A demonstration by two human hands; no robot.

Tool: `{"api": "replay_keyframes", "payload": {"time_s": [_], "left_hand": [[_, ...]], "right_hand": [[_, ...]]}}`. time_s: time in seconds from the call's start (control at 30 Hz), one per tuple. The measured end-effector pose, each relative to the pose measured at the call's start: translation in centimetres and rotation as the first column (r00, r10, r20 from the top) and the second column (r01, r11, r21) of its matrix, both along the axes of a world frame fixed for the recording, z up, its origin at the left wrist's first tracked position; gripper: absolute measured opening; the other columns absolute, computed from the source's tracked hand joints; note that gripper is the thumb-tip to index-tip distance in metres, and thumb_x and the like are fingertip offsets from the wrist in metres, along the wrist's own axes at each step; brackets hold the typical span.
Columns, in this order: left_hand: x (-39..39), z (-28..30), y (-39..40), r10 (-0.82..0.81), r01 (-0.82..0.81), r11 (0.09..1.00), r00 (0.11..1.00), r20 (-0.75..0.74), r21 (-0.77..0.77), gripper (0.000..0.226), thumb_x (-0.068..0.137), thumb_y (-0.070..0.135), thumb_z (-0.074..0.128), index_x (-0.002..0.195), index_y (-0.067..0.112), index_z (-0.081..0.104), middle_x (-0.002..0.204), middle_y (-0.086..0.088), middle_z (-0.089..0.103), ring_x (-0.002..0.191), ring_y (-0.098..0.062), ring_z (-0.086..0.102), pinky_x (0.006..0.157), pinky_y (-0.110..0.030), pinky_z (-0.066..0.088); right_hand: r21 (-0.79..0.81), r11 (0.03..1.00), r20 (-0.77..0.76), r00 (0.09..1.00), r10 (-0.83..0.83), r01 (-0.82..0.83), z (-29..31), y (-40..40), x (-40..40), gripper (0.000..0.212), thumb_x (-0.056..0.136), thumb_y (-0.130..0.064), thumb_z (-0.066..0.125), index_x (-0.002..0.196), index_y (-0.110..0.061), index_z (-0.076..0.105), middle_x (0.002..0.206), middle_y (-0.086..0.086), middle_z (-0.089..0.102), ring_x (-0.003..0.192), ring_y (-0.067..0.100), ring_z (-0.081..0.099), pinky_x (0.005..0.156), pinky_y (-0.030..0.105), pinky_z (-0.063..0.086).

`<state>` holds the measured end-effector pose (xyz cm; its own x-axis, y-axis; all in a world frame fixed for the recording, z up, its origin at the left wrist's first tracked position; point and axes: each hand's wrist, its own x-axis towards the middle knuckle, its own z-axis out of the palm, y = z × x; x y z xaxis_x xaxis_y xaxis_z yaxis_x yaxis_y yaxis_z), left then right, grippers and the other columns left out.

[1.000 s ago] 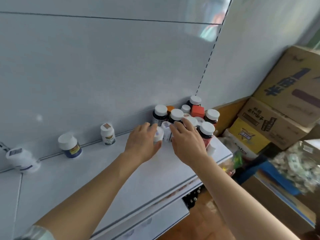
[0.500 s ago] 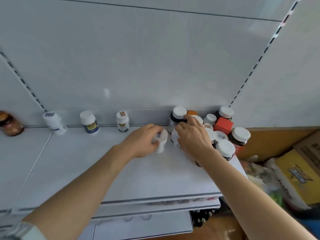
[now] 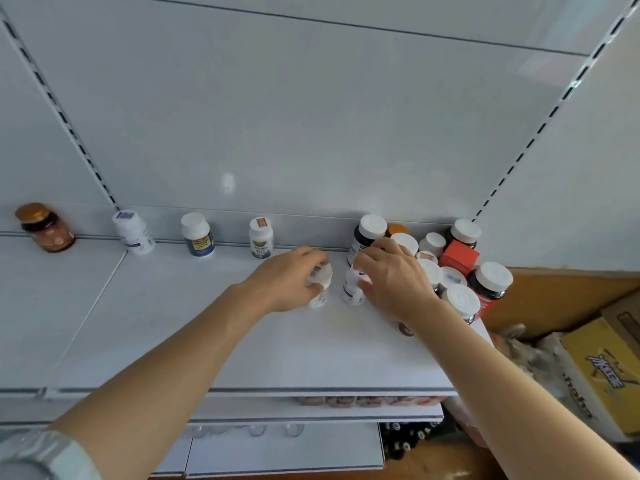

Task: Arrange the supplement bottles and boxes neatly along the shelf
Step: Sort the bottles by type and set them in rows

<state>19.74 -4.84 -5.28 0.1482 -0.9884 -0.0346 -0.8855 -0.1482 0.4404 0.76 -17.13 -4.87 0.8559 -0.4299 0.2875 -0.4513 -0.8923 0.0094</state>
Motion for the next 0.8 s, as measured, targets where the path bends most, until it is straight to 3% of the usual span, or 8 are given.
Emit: {"api": "replay_keyframes", "payload": {"time_s": [0.1, 0.23, 0.33, 0.47, 0.6, 0.8], "left_hand": [[0.4, 0.1, 0.3, -0.080, 0.080, 0.997, 0.997, 0.019, 0.017, 0.035, 0.082, 0.023, 0.060, 0.115, 0.023, 0.050, 0.126, 0.005, 0.049, 0.111, -0.022, 0.053, 0.089, -0.045, 0.048], [0.8, 0.3, 0.3, -0.057, 0.057, 0.998, 0.998, 0.036, 0.017, 0.029, 0.084, 0.027, 0.060, 0.112, 0.029, 0.051, 0.116, 0.012, 0.057, 0.106, -0.018, 0.055, 0.083, -0.041, 0.050], [0.5, 0.3, 0.4, -0.013, 0.014, 1.000, 0.998, 0.055, -0.010, 0.044, 0.085, 0.043, 0.066, 0.124, 0.031, 0.050, 0.126, 0.012, 0.052, 0.111, -0.017, 0.055, 0.085, -0.038, 0.049], [0.0, -0.4, 0.5, 0.000, -0.002, 0.998, 0.999, -0.040, -0.060, 0.053, 0.083, 0.056, 0.067, 0.127, 0.031, 0.053, 0.121, 0.007, 0.050, 0.105, -0.017, 0.057, 0.086, -0.036, 0.048], [0.5, -0.6, 0.8, -0.143, 0.142, 0.990, 0.984, -0.109, -0.018, 0.049, 0.083, 0.036, 0.069, 0.129, 0.026, 0.054, 0.126, 0.013, 0.051, 0.113, -0.011, 0.052, 0.094, -0.031, 0.044], [0.9, -0.4, 1.5, -0.097, 0.097, 0.995, 0.984, -0.148, -0.010, 0.050, 0.088, 0.027, 0.067, 0.135, 0.023, 0.051, 0.130, 0.011, 0.052, 0.101, -0.008, 0.051, 0.091, -0.026, 0.043]], "right_hand": [[-0.029, 0.999, -0.040, 0.998, -0.038, 0.036, 0.1, 0.3, 0.0, 0.021, 0.072, -0.026, 0.078, 0.082, -0.017, 0.063, 0.081, -0.001, 0.068, 0.096, 0.030, 0.059, 0.076, 0.041, 0.049], [0.011, 0.998, -0.048, 0.997, -0.061, 0.061, 0.3, 0.8, 0.1, 0.023, 0.069, -0.023, 0.081, 0.082, -0.014, 0.063, 0.074, -0.001, 0.068, 0.090, 0.031, 0.060, 0.070, 0.039, 0.049], [0.144, 0.989, -0.019, 0.999, -0.034, 0.036, 0.9, 1.2, -0.1, 0.027, 0.076, -0.017, 0.076, 0.101, -0.013, 0.067, 0.088, 0.003, 0.071, 0.092, 0.032, 0.061, 0.068, 0.040, 0.051], [0.271, 0.963, -0.002, 1.000, -0.006, 0.006, 1.7, 1.5, 0.1, 0.036, 0.086, -0.013, 0.069, 0.122, -0.016, 0.064, 0.112, 0.002, 0.070, 0.098, 0.027, 0.064, 0.075, 0.027, 0.042], [0.319, 0.948, -0.010, 1.000, 0.014, -0.010, 1.1, 2.5, 0.2, 0.038, 0.087, -0.008, 0.065, 0.123, -0.017, 0.064, 0.122, -0.001, 0.065, 0.107, 0.024, 0.062, 0.086, 0.029, 0.048], [0.401, 0.916, -0.002, 0.999, -0.032, 0.030, 1.2, 3.4, 0.3, 0.034, 0.085, -0.014, 0.066, 0.118, -0.021, 0.064, 0.108, 0.001, 0.067, 0.079, 0.017, 0.056, 0.075, 0.028, 0.043]]}}
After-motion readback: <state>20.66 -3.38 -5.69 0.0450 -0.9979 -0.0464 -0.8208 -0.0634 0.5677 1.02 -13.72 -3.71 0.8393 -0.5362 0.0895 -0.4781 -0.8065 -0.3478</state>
